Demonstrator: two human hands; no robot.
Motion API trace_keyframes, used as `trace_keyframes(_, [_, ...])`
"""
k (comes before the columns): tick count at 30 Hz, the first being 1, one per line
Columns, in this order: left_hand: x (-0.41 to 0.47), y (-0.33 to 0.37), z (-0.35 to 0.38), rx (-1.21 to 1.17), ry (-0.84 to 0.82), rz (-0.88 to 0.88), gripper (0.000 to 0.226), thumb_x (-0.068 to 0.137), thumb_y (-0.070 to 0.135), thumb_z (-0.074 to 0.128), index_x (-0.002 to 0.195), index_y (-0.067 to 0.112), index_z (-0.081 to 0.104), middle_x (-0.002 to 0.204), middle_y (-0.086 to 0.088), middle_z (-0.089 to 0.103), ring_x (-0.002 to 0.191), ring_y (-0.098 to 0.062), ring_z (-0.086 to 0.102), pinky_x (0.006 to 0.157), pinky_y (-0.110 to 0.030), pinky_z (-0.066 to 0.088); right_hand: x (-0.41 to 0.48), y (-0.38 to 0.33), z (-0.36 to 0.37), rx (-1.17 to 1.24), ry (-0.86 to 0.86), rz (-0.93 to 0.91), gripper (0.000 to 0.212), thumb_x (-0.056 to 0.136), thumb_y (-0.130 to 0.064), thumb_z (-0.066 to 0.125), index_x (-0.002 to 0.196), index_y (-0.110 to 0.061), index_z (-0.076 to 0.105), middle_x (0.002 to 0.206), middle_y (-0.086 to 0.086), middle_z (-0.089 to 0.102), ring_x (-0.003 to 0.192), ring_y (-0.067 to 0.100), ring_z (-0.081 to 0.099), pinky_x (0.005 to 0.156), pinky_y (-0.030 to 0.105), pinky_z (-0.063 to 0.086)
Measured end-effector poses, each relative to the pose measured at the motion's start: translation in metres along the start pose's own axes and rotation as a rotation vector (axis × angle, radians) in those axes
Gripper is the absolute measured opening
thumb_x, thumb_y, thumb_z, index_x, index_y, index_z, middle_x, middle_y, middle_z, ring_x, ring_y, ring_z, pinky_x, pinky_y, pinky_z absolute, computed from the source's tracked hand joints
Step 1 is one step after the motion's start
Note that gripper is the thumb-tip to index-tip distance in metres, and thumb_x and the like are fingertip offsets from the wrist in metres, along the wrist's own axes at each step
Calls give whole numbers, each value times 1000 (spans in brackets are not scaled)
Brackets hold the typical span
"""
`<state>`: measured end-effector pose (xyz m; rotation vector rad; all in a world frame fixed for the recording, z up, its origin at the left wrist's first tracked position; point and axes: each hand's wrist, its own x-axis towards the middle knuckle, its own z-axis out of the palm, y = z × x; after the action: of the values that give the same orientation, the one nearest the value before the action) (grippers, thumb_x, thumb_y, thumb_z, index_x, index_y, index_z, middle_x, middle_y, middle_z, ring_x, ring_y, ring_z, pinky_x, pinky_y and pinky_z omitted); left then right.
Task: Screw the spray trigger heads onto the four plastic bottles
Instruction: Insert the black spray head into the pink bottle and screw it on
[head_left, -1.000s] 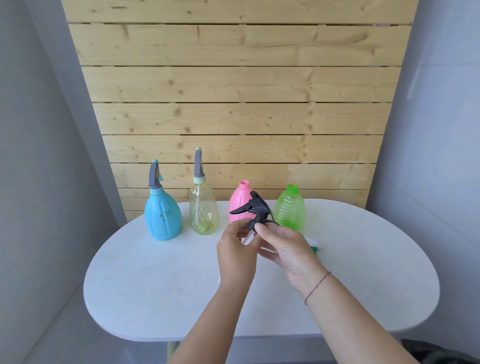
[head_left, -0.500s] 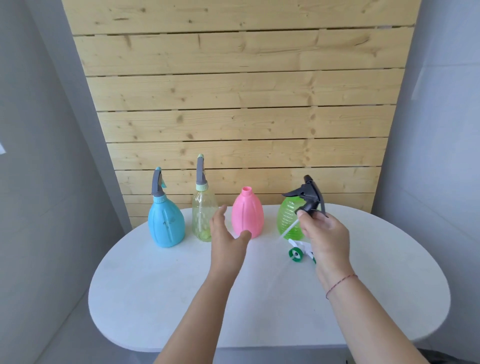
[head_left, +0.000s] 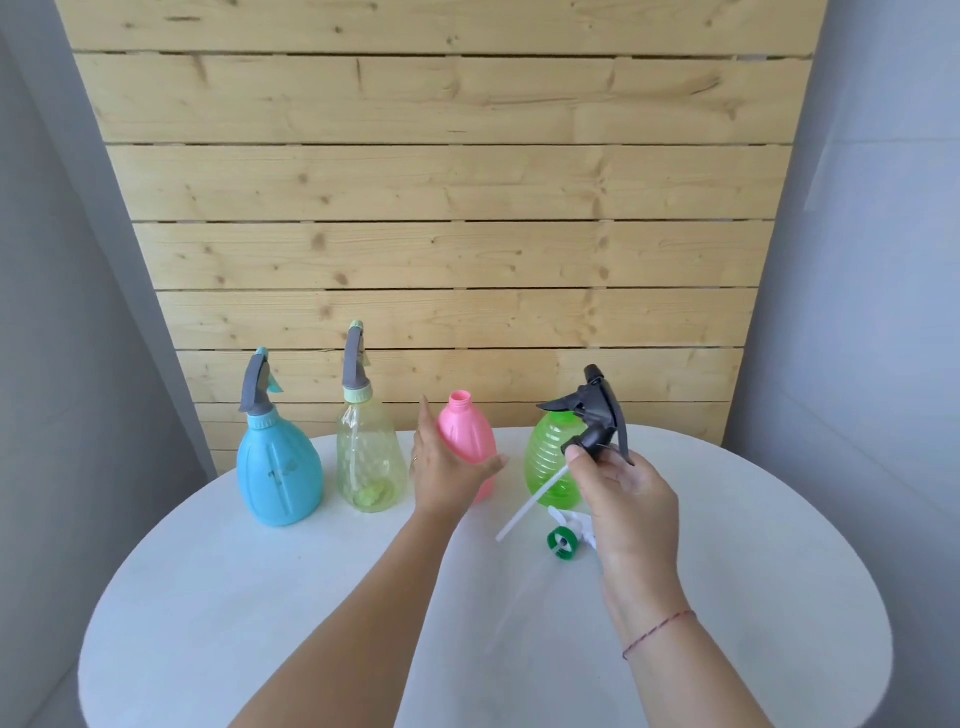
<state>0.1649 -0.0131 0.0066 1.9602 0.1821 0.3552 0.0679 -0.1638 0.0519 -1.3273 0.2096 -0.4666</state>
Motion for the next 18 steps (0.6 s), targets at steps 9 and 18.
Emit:
trace_keyframes(9, [-32, -8, -1, -88, 1, 63, 90, 56, 30, 85, 134, 29, 40, 121, 4, 53, 113, -22, 54, 72, -28, 58, 6, -20, 20, -62, -80, -82, 7, 74, -22, 74, 78, -19, 69, 71, -24, 73, 68, -11, 66, 65, 13, 45])
trace_keyframes(18, [-65, -4, -28, -41, 36, 100, 93, 57, 24, 85, 136, 25, 37, 121, 7, 44, 117, -21, 46, 94, -43, 50, 18, -110, 71, -72, -165, -371, 6, 73, -27, 73, 76, -25, 69, 74, -16, 73, 70, -7, 67, 63, 6, 46])
